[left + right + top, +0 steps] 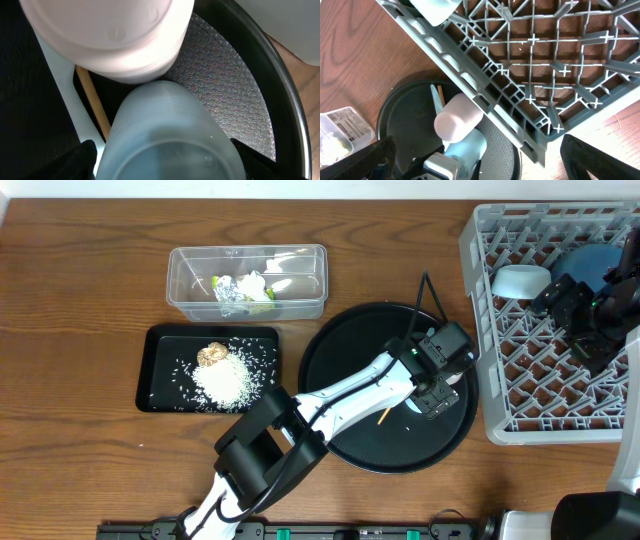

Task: Sort waste into correct bins and load items into the dishwasher rack
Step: 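Close the left gripper around the light-blue cup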

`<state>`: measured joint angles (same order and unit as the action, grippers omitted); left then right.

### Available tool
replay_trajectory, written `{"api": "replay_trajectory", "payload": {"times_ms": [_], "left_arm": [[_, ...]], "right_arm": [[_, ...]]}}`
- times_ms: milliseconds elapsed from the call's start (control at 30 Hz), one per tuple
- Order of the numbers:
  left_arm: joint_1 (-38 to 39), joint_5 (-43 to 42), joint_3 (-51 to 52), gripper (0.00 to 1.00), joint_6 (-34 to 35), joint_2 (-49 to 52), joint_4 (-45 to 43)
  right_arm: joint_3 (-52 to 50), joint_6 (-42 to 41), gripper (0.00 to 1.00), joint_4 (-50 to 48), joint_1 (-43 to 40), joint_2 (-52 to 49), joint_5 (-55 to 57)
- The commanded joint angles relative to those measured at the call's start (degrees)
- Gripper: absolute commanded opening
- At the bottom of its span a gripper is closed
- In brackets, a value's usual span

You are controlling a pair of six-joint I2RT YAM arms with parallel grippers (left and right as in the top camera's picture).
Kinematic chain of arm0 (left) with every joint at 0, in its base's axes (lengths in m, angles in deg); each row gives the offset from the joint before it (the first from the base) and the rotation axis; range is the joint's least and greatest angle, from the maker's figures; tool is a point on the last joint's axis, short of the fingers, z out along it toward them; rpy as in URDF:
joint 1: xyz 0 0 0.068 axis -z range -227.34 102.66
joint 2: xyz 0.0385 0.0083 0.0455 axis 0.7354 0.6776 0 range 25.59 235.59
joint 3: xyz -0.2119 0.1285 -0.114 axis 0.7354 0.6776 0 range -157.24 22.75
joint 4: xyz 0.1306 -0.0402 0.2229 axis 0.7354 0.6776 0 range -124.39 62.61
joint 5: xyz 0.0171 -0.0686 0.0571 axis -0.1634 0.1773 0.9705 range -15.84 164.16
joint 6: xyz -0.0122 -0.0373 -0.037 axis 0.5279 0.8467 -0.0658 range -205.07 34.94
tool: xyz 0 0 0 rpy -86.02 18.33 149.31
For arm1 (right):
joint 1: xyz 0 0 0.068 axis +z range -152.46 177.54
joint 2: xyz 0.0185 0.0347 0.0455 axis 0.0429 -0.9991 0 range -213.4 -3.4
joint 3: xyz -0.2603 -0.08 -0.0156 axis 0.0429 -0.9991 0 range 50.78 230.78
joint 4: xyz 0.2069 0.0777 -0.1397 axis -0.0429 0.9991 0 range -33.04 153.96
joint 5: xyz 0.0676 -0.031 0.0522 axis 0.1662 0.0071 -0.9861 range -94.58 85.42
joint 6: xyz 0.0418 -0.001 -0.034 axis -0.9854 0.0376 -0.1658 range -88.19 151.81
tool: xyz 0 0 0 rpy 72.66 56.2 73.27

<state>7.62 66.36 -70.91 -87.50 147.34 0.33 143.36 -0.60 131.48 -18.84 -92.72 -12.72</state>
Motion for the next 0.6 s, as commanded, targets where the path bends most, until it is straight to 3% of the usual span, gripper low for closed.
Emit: {"api": "replay_trajectory", "payload": {"times_ms": [0,333,567], "left_arm": [[-0.20,-0.09,-0.33,0.83,-0.35,-0.07,0.11],[-0.39,-0.09,-0.33,0.83,-0.33,-0.96,0.13],[-0.42,-0.09,-0.33,0.74,-0.33,-0.96,-0.44]], "right_arm": [[0.42,0.79,0.99,0.04,-0.15,0.15,-0.02],[0.42,0.79,0.99,0.04,-0.15,0.15,-0.04],[0.42,0.79,0.99,0.07,-0.15,0.15,-0.04]]}}
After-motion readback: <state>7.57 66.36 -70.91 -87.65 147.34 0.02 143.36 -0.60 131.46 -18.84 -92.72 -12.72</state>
